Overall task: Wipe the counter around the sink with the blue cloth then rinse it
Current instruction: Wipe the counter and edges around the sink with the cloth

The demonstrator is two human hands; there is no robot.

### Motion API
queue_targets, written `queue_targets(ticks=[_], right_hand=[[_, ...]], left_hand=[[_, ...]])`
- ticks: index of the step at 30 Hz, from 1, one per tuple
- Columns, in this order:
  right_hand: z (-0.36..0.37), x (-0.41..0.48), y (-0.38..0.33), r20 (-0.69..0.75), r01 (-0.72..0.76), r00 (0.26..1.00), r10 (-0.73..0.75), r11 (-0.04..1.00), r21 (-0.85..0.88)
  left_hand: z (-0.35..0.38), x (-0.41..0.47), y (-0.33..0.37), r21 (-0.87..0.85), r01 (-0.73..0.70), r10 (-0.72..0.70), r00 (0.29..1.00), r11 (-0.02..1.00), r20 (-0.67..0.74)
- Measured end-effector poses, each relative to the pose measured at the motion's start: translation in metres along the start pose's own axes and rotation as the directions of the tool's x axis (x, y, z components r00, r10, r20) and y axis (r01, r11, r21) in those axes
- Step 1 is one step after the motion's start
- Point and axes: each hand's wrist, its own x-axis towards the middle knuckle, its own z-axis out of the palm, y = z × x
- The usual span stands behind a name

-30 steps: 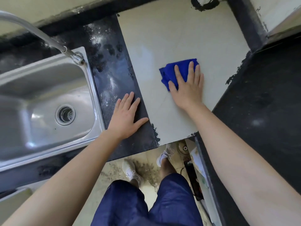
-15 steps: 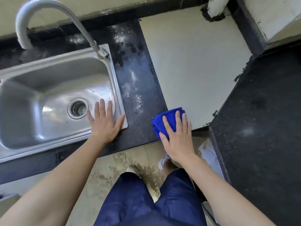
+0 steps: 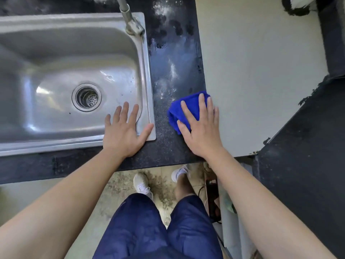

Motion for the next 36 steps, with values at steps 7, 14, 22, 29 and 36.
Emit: queue_targets(ticks=[7,14,22,29,36], right_hand=[[-0.042,0.159,-0.032,0.027,-0.005,1.0,0.005,1.0,-0.011],[-0.016,0.088,-0.047,-0.022,0.139,0.99,-0.14,0.99,-0.013],[0.016,-0.06,-0.008,0.085,0.279,0.957,-0.278,0.96,-0.003],[-0.034,0.119,-0.043,0.086,0.148,0.986,-0.145,0.989,-0.031],[-0.064,0.221,-0.068,0.102,0.068,0.993,-0.064,0.997,-0.042]], left_hand=[[0.0,0.001,0.0,-0.013,0.01,-0.01,1.0,1.0,0.002],[0.001,0.001,-0.001,-0.014,0.008,-0.008,1.0,1.0,-0.005],[-0.001,0.001,0.0,-0.041,-0.006,0.007,1.0,0.999,0.03],[-0.003,0.001,0.0,-0.026,-0.004,0.006,0.999,1.0,0.05],[-0.004,0.002,-0.002,-0.023,-0.002,0.004,0.997,1.0,0.072]])
